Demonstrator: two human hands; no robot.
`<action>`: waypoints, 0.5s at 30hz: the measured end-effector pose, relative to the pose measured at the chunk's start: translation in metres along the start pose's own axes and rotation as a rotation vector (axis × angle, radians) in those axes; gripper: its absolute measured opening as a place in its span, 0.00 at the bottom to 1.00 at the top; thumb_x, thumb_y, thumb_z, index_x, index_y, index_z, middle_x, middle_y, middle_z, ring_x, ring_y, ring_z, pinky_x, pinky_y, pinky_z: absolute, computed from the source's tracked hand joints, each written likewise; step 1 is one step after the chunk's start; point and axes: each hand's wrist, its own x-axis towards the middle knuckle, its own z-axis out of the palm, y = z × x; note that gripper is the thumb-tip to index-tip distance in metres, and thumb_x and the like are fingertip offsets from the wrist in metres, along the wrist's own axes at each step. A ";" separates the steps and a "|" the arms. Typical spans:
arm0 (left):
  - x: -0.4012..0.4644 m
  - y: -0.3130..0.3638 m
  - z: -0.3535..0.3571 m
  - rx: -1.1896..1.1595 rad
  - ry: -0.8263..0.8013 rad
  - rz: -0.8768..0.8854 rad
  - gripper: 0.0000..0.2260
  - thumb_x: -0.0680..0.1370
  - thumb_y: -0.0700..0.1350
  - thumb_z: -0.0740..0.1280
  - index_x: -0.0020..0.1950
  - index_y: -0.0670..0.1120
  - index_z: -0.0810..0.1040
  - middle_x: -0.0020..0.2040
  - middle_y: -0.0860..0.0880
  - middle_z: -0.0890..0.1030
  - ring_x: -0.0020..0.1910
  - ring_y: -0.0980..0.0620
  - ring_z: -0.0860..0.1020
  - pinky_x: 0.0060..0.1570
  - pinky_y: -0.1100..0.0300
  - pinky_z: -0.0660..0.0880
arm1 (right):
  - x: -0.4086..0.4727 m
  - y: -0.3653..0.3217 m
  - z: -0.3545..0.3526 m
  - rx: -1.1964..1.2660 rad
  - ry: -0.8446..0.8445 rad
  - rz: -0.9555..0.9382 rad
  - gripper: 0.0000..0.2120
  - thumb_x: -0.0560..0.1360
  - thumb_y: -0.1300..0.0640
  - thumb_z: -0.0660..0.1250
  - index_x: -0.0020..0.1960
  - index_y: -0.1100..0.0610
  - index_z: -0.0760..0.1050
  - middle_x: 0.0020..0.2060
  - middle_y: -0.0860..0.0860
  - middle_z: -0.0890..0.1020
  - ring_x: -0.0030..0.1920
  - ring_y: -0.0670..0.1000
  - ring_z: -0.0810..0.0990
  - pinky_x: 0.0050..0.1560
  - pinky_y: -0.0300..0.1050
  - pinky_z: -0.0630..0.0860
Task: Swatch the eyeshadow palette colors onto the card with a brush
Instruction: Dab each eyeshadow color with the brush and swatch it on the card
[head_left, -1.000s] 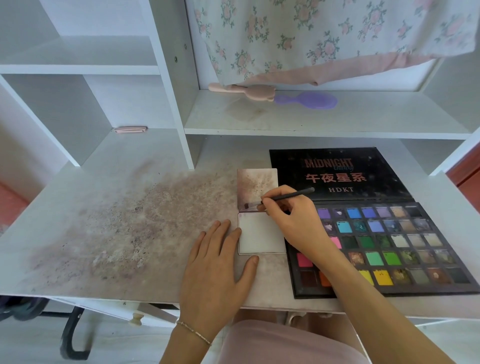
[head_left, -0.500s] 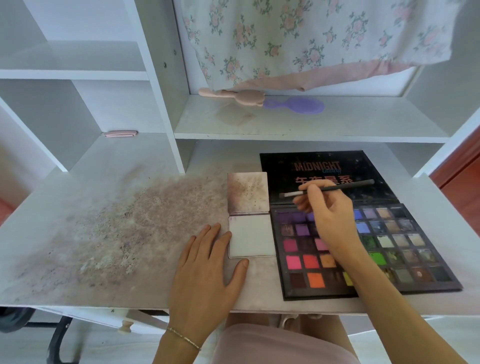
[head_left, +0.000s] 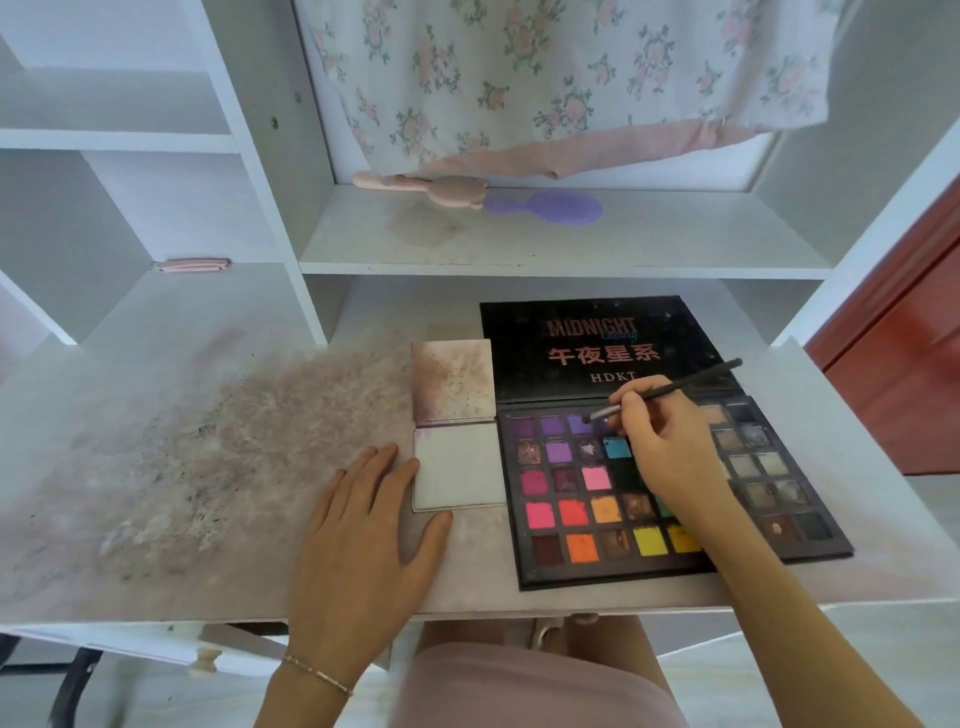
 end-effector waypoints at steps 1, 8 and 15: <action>0.000 0.000 0.000 0.002 0.001 0.000 0.30 0.72 0.62 0.51 0.63 0.45 0.75 0.66 0.46 0.73 0.68 0.47 0.69 0.67 0.53 0.57 | 0.000 0.001 0.001 -0.026 -0.007 -0.013 0.11 0.77 0.61 0.57 0.41 0.46 0.68 0.36 0.49 0.78 0.40 0.46 0.79 0.39 0.37 0.76; 0.000 0.001 -0.001 0.010 -0.015 -0.010 0.28 0.73 0.62 0.54 0.64 0.45 0.75 0.66 0.46 0.73 0.67 0.46 0.69 0.67 0.53 0.57 | 0.001 0.003 0.002 -0.109 -0.062 -0.048 0.11 0.77 0.60 0.58 0.41 0.45 0.69 0.35 0.50 0.79 0.39 0.49 0.79 0.39 0.41 0.76; 0.000 0.001 -0.002 0.006 -0.009 -0.007 0.30 0.72 0.62 0.51 0.63 0.45 0.75 0.66 0.46 0.73 0.67 0.46 0.70 0.67 0.53 0.58 | 0.001 0.003 0.001 -0.099 -0.022 -0.066 0.12 0.76 0.61 0.59 0.40 0.45 0.69 0.34 0.51 0.79 0.37 0.50 0.78 0.37 0.37 0.74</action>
